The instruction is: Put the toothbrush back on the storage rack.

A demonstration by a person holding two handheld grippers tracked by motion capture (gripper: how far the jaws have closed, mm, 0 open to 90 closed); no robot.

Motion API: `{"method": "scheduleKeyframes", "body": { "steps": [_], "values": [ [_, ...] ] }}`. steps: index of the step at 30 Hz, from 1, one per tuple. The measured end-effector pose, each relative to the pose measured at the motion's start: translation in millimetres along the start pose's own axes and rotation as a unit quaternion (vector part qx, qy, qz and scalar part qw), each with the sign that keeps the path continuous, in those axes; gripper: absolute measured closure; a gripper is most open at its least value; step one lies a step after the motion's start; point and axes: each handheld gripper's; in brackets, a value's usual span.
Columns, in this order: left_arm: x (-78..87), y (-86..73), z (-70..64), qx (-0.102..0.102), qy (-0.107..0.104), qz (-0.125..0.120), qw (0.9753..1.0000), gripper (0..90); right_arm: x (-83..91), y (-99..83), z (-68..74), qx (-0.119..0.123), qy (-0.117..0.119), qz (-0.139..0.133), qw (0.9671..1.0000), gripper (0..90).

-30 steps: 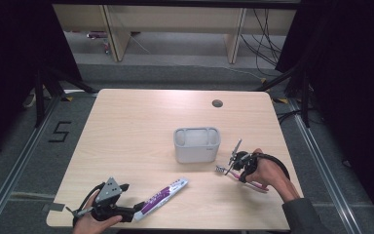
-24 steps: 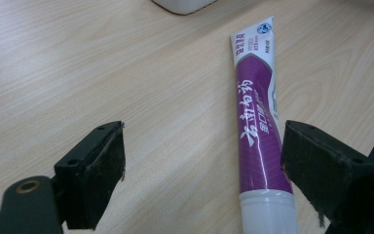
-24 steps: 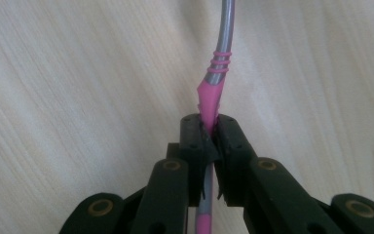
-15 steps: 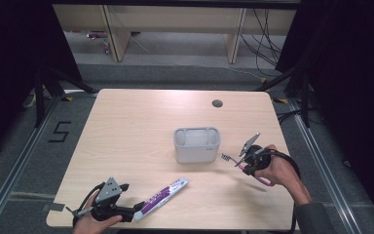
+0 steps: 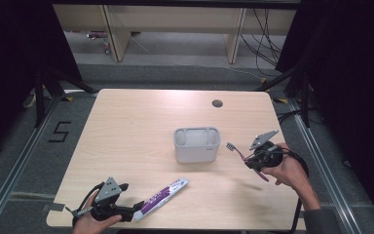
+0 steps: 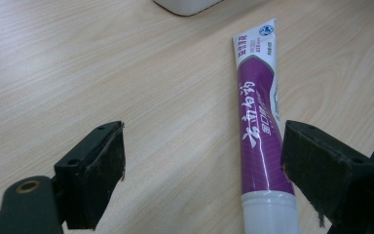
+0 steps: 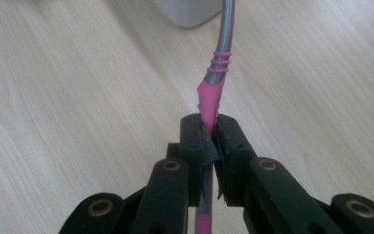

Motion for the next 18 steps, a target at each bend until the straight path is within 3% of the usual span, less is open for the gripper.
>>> {"method": "scheduleKeyframes", "body": {
  "steps": [2, 5, 9, 12, 14, 18],
  "values": [
    [1.1, 0.5, 0.5, -0.005, 0.001, 0.007, 1.0, 16.0, 6.4, -2.2, -0.2, -0.02, -0.004, -0.023, 0.9995, 83.1],
    [0.6, 0.3, 0.6, -0.005, 0.0, 0.006, 1.0, 16.0, 10.9, -3.8, 1.5, -0.03, -0.009, -0.038, 0.9988, 83.1],
    [0.6, 0.1, 0.6, -0.005, 0.0, 0.005, 1.0, 16.0, 15.6, -7.3, -2.7, -0.017, -0.009, -0.078, 0.9968, 83.1],
    [0.2, 0.3, -0.3, 0.003, 0.001, 0.002, 1.0, 16.0, 19.8, -8.7, -4.9, -0.022, -0.012, -0.105, 0.9941, 83.1],
    [-0.1, -0.1, -0.2, 0.001, 0.0, -0.001, 1.0, 16.0, 22.4, -9.5, -4.0, -0.043, -0.022, -0.124, 0.9911, 83.1],
    [0.1, 0.3, -0.3, 0.005, 0.0, 0.0, 1.0, 16.0, 28.8, -9.7, -8.3, -0.049, -0.025, -0.156, 0.9863, 83.1]
  ]
}}
Point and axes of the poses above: each handheld gripper's, and its own axes: x roughly backward along the jaws, y roughly out of its top, z roughly to its left, and after that the axes turned 3 degrees about -x, right-handed
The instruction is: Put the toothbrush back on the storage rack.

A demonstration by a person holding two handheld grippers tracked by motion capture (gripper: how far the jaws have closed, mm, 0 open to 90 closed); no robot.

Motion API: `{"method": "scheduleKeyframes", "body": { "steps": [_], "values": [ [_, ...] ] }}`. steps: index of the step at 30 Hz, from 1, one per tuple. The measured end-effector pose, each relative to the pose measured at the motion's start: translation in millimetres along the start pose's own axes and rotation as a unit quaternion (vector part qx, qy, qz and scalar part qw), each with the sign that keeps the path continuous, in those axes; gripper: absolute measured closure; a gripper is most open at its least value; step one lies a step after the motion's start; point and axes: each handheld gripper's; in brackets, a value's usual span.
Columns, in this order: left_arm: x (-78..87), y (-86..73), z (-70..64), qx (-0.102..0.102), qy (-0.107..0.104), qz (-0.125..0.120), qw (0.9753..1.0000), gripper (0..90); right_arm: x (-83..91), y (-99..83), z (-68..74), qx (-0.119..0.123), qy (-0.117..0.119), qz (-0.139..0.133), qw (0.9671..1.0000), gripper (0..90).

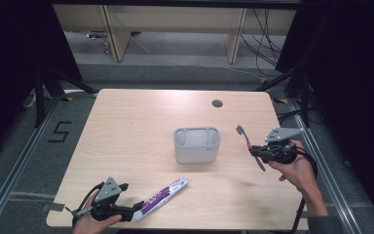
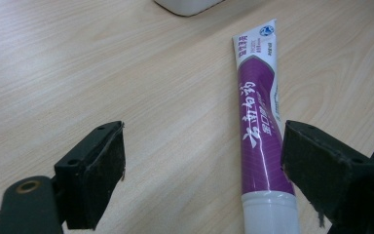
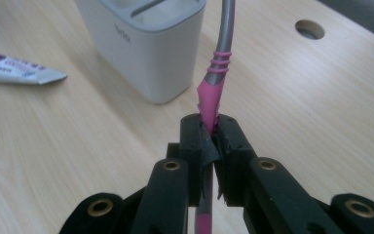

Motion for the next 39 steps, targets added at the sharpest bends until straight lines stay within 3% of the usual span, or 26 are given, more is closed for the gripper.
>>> {"method": "scheduleKeyframes", "body": {
  "steps": [4, 5, 7, 10, 11, 12, 13, 15, 19, 20, 24, 25, 26, 28, 30, 31, 34, 35, 39],
  "values": [
    [0.0, -0.2, 0.0, -0.003, 0.0, 0.0, 1.0, 16.0, 3.5, 2.9, -2.1, -0.038, 0.0, -0.037, 0.9986, 83.2],
    [1.0, 0.0, 0.8, -0.01, 0.0, 0.007, 0.9999, 16.0, 3.7, 3.9, -2.7, -0.035, -0.005, -0.041, 0.9985, 83.1],
    [0.1, -0.1, 0.3, -0.002, 0.0, 0.002, 1.0, 16.0, 4.3, 6.0, -1.6, -0.042, -0.007, -0.049, 0.9979, 83.1],
    [0.1, -0.1, -0.2, 0.001, 0.0, -0.001, 1.0, 16.0, 5.2, 9.1, -5.1, -0.032, -0.013, -0.064, 0.9974, 83.2],
    [0.2, -0.1, 0.2, -0.002, 0.0, 0.001, 1.0, 16.0, 5.3, 9.8, -3.6, -0.045, -0.012, -0.065, 0.9967, 83.1],
    [0.2, 0.0, 0.2, -0.003, 0.0, 0.002, 1.0, 16.0, 5.4, 10.9, -4.7, -0.042, -0.014, -0.07, 0.9966, 83.2],
    [0.2, 0.0, 0.0, -0.002, 0.0, 0.001, 1.0, 16.0, 4.4, 12.4, -4.9, -0.052, -0.014, -0.088, 0.9946, 83.2],
    [1.0, 0.1, 0.6, -0.01, 0.0, 0.007, 0.9999, 16.0, 5.3, 13.1, -4.7, -0.056, -0.014, -0.085, 0.9947, 83.2],
    [0.0, -0.1, -0.1, 0.0, 0.0, 0.0, 1.0, 16.0, 5.2, 17.0, -6.0, -0.052, -0.017, -0.105, 0.9929, 83.2],
    [0.2, -0.1, 0.0, -0.002, 0.0, 0.001, 1.0, 16.0, 4.7, 18.1, -4.1, -0.067, -0.012, -0.113, 0.9913, 83.2],
    [0.9, 0.1, 0.7, -0.009, 0.0, 0.007, 0.9999, 16.0, 8.1, 25.9, -3.9, -0.065, -0.013, -0.135, 0.9886, 83.2],
    [0.9, 0.0, 0.6, -0.009, 0.001, 0.006, 0.9999, 16.0, 7.2, 27.9, -4.3, -0.061, -0.013, -0.147, 0.9871, 83.2],
    [-0.2, -0.3, 0.1, -0.003, 0.0, 0.0, 1.0, 16.0, 6.8, 31.6, -0.7, -0.072, -0.011, -0.157, 0.985, 83.2],
    [0.2, 0.0, 0.1, -0.003, 0.0, 0.002, 1.0, 16.0, 6.5, 33.4, -2.3, -0.059, -0.012, -0.162, 0.985, 83.2],
    [1.1, -0.1, 0.7, -0.009, 0.0, 0.006, 0.9999, 16.0, 4.1, 36.0, 0.6, -0.069, -0.012, -0.17, 0.983, 83.2],
    [1.0, -0.1, 0.7, -0.009, 0.0, 0.006, 0.9999, 16.0, 3.5, 37.7, -0.4, -0.059, -0.01, -0.171, 0.9835, 83.2],
    [0.2, 0.0, -0.1, -0.002, 0.0, 0.002, 1.0, 16.0, 1.1, 42.8, 2.6, -0.064, -0.005, -0.177, 0.9822, 83.2],
    [1.0, -0.1, 0.7, -0.009, 0.0, 0.006, 0.9999, 16.0, -1.5, 46.6, 3.3, -0.066, -0.003, -0.19, 0.9797, 83.2],
    [0.2, -0.1, 0.0, -0.002, 0.0, 0.002, 1.0, 16.0, -3.3, 52.5, 4.2, -0.065, 0.003, -0.192, 0.9792, 83.2]
  ]
}}
Point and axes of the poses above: each handheld gripper's, and its own axes: x roughly backward along the jaws, y roughly out of its top, z roughly to its left, and after that the axes turned 3 degrees about -x, right-handed
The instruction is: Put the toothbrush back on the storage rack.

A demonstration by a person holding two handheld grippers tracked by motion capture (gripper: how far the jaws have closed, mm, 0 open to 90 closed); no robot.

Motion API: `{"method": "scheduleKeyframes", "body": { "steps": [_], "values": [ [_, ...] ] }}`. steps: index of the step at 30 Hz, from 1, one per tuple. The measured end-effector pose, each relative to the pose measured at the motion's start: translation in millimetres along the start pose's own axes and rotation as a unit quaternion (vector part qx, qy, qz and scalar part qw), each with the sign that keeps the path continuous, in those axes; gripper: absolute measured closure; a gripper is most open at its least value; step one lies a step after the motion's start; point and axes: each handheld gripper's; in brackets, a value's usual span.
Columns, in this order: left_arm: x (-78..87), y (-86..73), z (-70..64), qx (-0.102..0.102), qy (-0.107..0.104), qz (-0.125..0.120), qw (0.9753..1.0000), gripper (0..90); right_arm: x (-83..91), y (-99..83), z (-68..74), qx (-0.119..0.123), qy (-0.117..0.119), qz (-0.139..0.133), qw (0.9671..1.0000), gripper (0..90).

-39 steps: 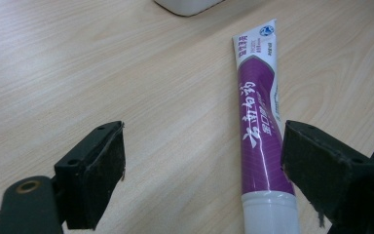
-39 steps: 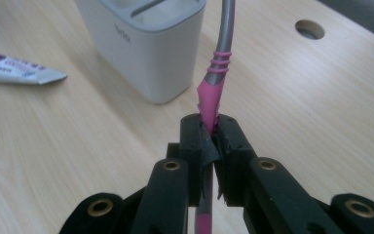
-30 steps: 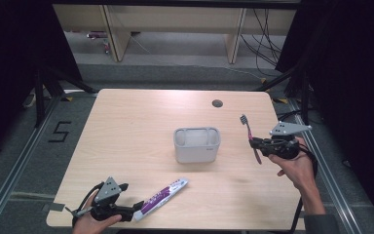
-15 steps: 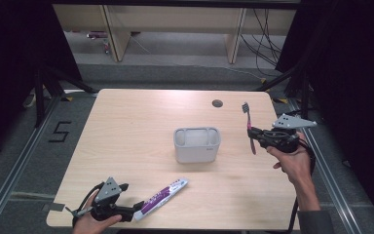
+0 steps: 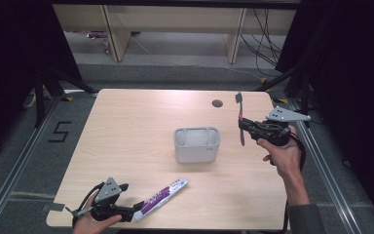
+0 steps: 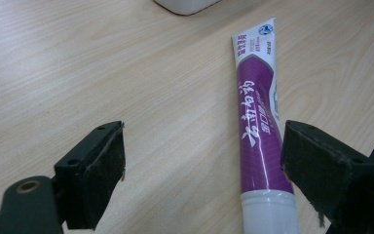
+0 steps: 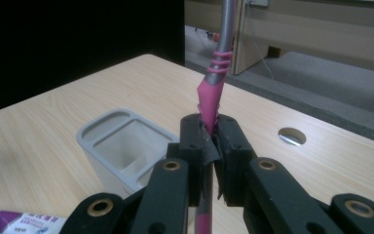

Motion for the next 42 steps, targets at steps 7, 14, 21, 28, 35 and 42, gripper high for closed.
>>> {"method": "scheduleKeyframes", "body": {
  "steps": [7, 14, 21, 28, 35, 42],
  "values": [
    [0.7, 0.0, 0.8, -0.008, 0.001, 0.005, 1.0, 16.0, -11.2, 7.1, 3.0, -0.012, 0.009, -0.01, 0.9998, 83.2],
    [0.8, 0.0, 0.9, -0.008, 0.001, 0.005, 1.0, 16.0, -25.0, 14.0, 9.7, -0.009, 0.016, -0.013, 0.9997, 83.2],
    [1.0, 0.0, 0.4, -0.008, -0.002, 0.004, 1.0, 16.0, -37.7, 14.4, 14.7, -0.014, 0.023, -0.013, 0.9996, 83.2],
    [1.0, 0.1, 0.0, -0.004, -0.002, 0.001, 1.0, 16.0, -54.0, 16.3, 21.3, -0.018, 0.025, -0.015, 0.9994, 83.2],
    [0.9, -0.1, -0.2, -0.005, -0.003, -0.002, 1.0, 16.0, -67.7, 14.7, 20.9, -0.024, 0.027, -0.012, 0.9993, 83.2],
    [1.0, 0.0, 0.0, -0.006, -0.003, -0.001, 1.0, 16.0, -78.8, 8.6, 17.8, -0.036, 0.026, -0.013, 0.9989, 83.2]
  ]
}}
Point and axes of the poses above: each handheld gripper's, and its own axes: x roughly backward along the jaws, y roughly out of its top, z roughly to its left, and after that the axes turned 3 degrees about -x, right-handed
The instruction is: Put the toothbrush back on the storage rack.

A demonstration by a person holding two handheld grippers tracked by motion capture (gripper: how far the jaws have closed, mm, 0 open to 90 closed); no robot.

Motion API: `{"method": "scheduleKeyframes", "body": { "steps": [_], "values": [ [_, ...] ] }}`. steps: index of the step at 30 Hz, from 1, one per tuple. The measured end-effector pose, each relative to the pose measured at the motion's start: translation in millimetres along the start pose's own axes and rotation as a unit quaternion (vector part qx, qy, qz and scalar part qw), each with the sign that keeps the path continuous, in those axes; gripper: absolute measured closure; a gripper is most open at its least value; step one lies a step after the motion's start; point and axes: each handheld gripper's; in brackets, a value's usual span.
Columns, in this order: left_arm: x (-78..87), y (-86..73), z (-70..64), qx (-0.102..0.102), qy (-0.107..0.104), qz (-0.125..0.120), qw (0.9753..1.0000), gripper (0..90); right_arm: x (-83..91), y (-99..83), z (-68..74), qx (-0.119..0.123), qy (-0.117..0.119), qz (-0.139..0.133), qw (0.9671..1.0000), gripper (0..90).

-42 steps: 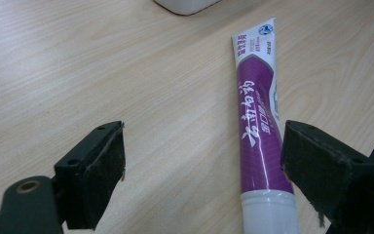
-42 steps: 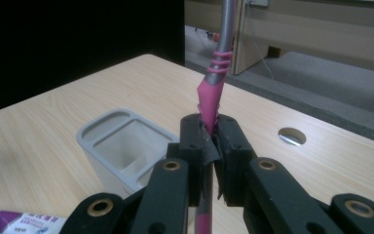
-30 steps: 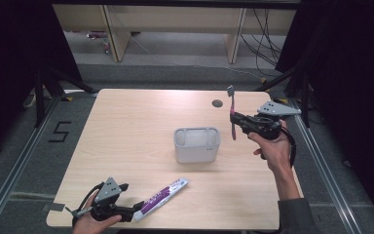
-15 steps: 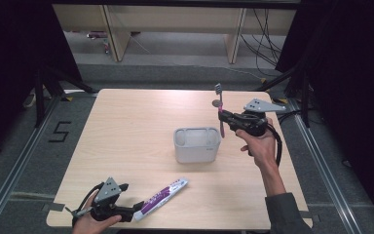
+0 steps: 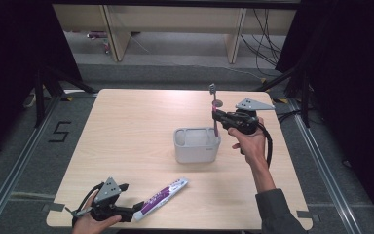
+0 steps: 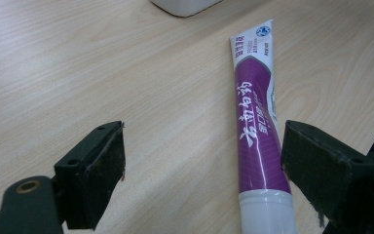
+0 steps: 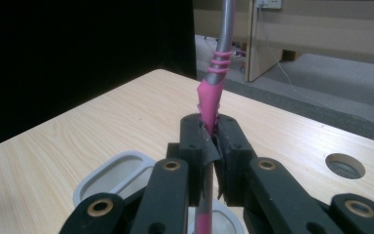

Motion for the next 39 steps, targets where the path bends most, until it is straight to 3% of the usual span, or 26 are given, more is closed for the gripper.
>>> {"method": "scheduleKeyframes", "body": {
  "steps": [4, 5, 6, 7, 9, 11, 14, 15, 16, 22, 23, 25, 26, 27, 28, 29, 30, 32, 33, 36, 38, 39],
  "values": [
    [0.1, 0.0, 0.0, -0.001, 0.0, 0.0, 1.0, 16.0, -2.9, -2.2, -1.7, -0.004, -0.001, 0.002, 1.0, 83.2],
    [1.1, 0.1, 1.2, -0.008, 0.001, 0.007, 0.9999, 16.0, -2.7, -3.1, 0.1, -0.023, -0.004, 0.009, 0.9997, 83.2],
    [1.0, 0.1, 1.1, -0.007, 0.001, 0.007, 1.0, 16.0, -4.3, -3.9, -1.8, -0.011, -0.006, 0.005, 0.9999, 83.2],
    [-0.3, -0.1, -0.4, 0.003, 0.0, -0.003, 1.0, 16.0, -5.3, -4.8, -2.4, -0.018, -0.004, 0.007, 0.9998, 83.2],
    [-0.2, -0.1, -0.3, 0.003, 0.0, -0.003, 1.0, 16.0, -5.5, -5.4, -1.6, -0.024, -0.005, 0.008, 0.9997, 83.2],
    [1.0, 0.1, 1.1, -0.008, 0.001, 0.007, 0.9999, 16.0, -7.0, -6.1, -3.2, -0.012, -0.01, 0.007, 0.9999, 83.2],
    [1.1, 0.4, 0.1, -0.002, 0.001, 0.006, 1.0, 16.0, -9.9, -8.8, -5.7, -0.011, -0.013, 0.006, 0.9998, 83.1],
    [2.2, 0.5, 1.3, -0.01, 0.0, 0.013, 0.9999, 16.0, -11.8, -11.6, -6.7, -0.019, -0.01, 0.014, 0.9997, 83.1],
    [0.3, 0.2, -0.2, 0.002, -0.001, 0.0, 1.0, 16.0, -11.8, -11.6, -6.7, -0.019, -0.01, 0.014, 0.9997, 83.1],
    [0.2, 0.1, -0.3, 0.002, 0.001, 0.0, 1.0, 16.0, -15.7, -19.7, -11.2, -0.021, -0.012, 0.016, 0.9996, 83.1],
    [0.5, 0.2, -0.4, 0.002, 0.001, 0.001, 1.0, 16.0, -15.5, -20.9, -10.0, -0.033, -0.015, 0.019, 0.9992, 83.1],
    [0.5, 0.2, -0.3, 0.002, 0.001, 0.001, 1.0, 16.0, -16.6, -22.3, -12.3, -0.025, -0.009, 0.018, 0.9995, 83.1],
    [0.5, 0.2, -0.2, 0.001, 0.001, 0.001, 1.0, 16.0, -16.0, -22.5, -12.8, -0.017, -0.018, 0.021, 0.9995, 83.1],
    [0.8, 0.2, 0.2, -0.001, 0.001, 0.003, 1.0, 16.0, -16.6, -23.1, -11.0, -0.036, -0.009, 0.027, 0.9989, 83.1],
    [0.5, 0.2, -0.2, 0.001, 0.001, 0.001, 1.0, 16.0, -17.2, -25.0, -11.2, -0.035, -0.014, 0.028, 0.9989, 83.1],
    [2.1, 0.5, 1.3, -0.01, 0.0, 0.012, 0.9999, 16.0, -17.2, -25.0, -11.2, -0.035, -0.014, 0.028, 0.9989, 83.1],
    [0.3, 0.1, -0.6, 0.002, 0.001, 0.0, 1.0, 16.0, -18.4, -26.0, -12.7, -0.03, -0.011, 0.025, 0.9992, 83.1],
    [0.3, 0.1, -0.5, 0.001, 0.001, 0.001, 1.0, 16.0, -19.6, -27.9, -13.2, -0.03, -0.01, 0.028, 0.9991, 83.1],
    [0.4, 0.1, -0.4, 0.001, 0.001, 0.001, 1.0, 16.0, -19.5, -29.0, -11.4, -0.044, -0.013, 0.032, 0.9984, 83.0],
    [0.4, 0.1, -0.3, 0.0, 0.0, 0.003, 1.0, 16.0, -21.1, -31.3, -13.9, -0.025, -0.015, 0.03, 0.9991, 83.0],
    [0.6, 0.1, -0.2, -0.002, 0.002, 0.003, 1.0, 16.0, -21.9, -32.8, -12.6, -0.04, -0.015, 0.036, 0.9984, 83.0],
    [0.6, 0.0, -0.3, -0.001, 0.0, 0.002, 1.0, 16.0, -22.3, -33.2, -13.7, -0.035, -0.011, 0.035, 0.9987, 83.0]
  ]
}}
Point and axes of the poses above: each handheld gripper's, and its own axes: x roughly backward along the jaws, y roughly out of its top, z roughly to its left, and after that the axes turned 3 degrees about -x, right-handed
